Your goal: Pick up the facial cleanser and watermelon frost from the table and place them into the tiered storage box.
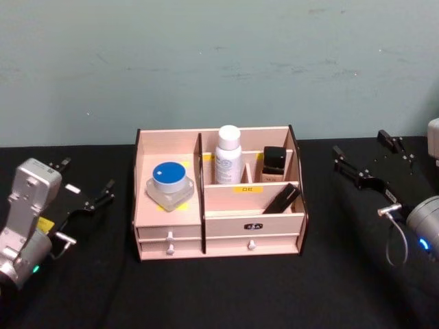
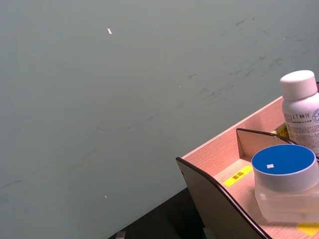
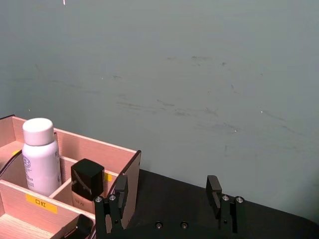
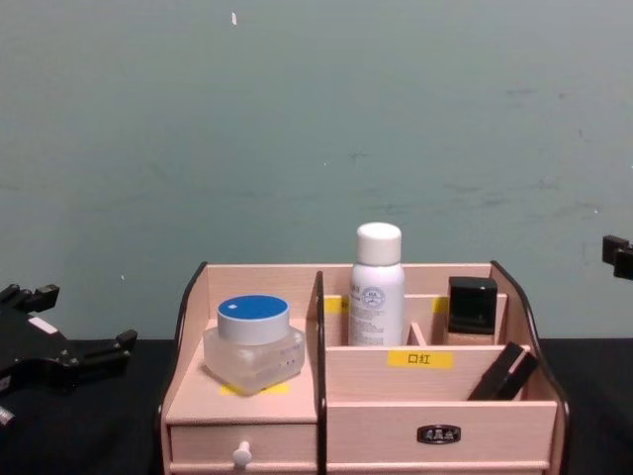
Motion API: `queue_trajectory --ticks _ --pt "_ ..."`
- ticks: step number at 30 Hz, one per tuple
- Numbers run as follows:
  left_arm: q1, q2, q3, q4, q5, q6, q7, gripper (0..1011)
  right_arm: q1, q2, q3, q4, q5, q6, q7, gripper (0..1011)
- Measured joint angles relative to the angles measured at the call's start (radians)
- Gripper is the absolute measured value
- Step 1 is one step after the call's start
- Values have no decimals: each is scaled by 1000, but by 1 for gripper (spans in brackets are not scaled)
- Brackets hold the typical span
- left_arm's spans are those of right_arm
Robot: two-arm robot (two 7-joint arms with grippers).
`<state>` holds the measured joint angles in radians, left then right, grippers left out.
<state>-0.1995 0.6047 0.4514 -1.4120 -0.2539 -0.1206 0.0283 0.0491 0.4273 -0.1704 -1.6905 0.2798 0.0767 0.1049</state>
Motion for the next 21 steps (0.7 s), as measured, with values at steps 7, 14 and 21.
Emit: queue_trajectory --ticks 7,14,21 --pt "0 0 0 0 0 0 0 1001 -1 1 0 -2 0 -1 0 1002" --pt "0 0 0 0 0 0 0 1001 -1 2 0 -3 0 -2 1 1002" --pt "0 0 0 0 0 0 0 1001 -1 2 0 -4 0 -2 1 1003"
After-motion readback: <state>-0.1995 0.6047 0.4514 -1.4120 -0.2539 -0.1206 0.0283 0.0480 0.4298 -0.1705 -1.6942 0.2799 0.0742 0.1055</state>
